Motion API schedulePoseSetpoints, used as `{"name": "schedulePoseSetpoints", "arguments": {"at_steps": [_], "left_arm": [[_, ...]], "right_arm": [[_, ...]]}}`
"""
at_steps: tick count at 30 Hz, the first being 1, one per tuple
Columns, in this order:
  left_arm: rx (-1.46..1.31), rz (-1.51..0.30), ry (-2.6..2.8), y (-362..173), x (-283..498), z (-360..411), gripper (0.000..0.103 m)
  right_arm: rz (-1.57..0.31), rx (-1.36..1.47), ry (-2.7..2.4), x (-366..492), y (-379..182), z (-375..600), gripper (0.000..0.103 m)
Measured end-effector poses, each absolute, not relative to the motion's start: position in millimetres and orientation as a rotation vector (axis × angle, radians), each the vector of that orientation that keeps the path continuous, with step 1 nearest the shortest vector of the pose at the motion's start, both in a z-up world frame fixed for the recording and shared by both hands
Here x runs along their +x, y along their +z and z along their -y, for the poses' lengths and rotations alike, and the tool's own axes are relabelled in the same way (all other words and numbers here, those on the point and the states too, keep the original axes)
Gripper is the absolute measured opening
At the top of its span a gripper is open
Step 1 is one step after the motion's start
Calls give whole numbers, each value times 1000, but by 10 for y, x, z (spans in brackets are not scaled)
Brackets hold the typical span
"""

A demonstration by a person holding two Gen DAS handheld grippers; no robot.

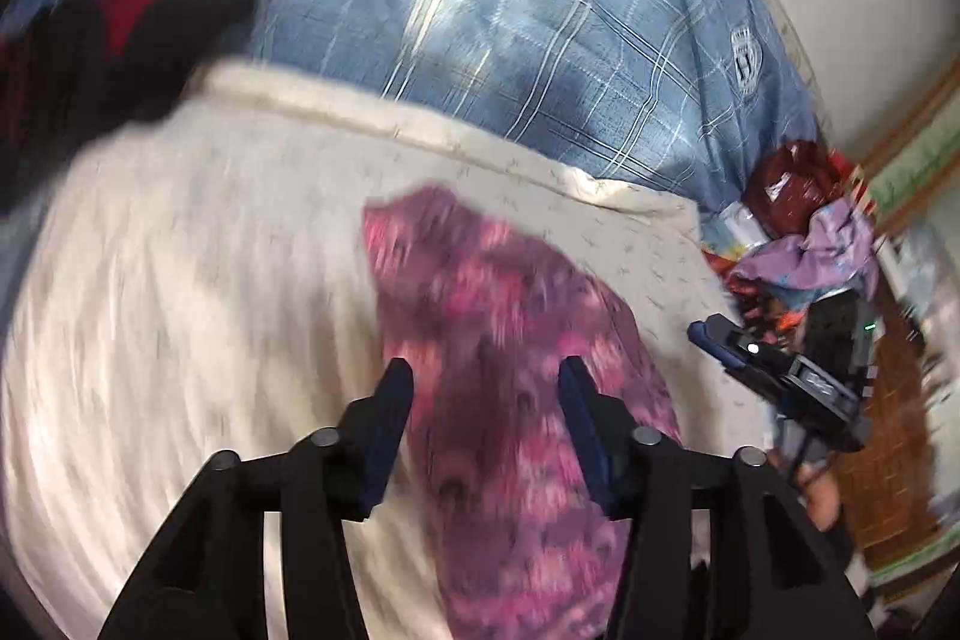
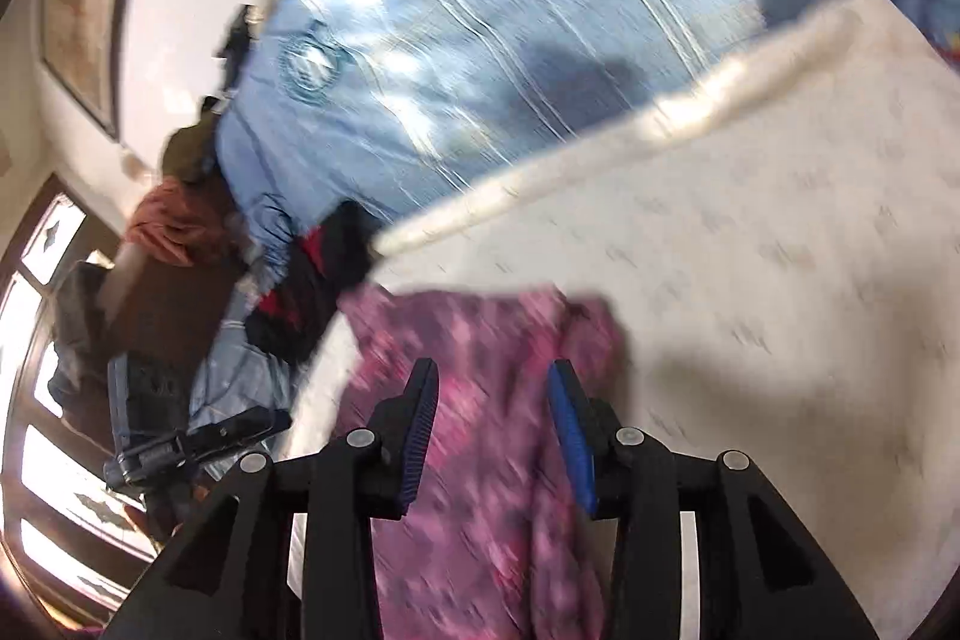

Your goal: Fold small clothes

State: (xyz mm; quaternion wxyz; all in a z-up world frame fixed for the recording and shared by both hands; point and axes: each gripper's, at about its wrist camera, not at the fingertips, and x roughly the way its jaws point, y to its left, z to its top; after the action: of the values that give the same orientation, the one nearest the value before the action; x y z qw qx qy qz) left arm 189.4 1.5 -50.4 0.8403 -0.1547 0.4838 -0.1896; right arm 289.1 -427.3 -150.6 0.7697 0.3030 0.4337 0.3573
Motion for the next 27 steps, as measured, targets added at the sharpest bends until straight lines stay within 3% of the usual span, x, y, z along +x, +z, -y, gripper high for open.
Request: {"name": "schedulePoseSetpoints", "arguments": {"at_steps": [7, 13, 16, 17, 21, 25, 26, 27], "left_arm": [[-228, -1170, -330, -919, 2726, 464, 47], [-99, -1220, -224, -1221, 3069, 749, 48], [-123, -1213, -225, -1036, 2929, 623, 45], [-138, -1195, -238, -941, 2848, 581, 44], [-134, -1149, -289, -716, 2342, 505, 46], [-113, -1173, -293, -845, 1875, 497, 47], [-124, -1190, -283, -932, 1864, 522, 48], [-157, -1190, -257, -977, 1841, 503, 51]], "right_arm": [[-949, 448, 849, 2966, -1503, 3659, 40], [-1037, 266, 759, 3198, -1930, 3449, 34], [-1026, 217, 775, 3168, -1819, 3503, 34], [-1026, 282, 775, 3151, -1767, 3625, 38], [-968, 453, 846, 2878, -1661, 4027, 39], [-1013, 367, 861, 2571, -1842, 3934, 39], [-1029, 327, 835, 2557, -1911, 3862, 48], [-1043, 303, 826, 2533, -2002, 3822, 49]]}}
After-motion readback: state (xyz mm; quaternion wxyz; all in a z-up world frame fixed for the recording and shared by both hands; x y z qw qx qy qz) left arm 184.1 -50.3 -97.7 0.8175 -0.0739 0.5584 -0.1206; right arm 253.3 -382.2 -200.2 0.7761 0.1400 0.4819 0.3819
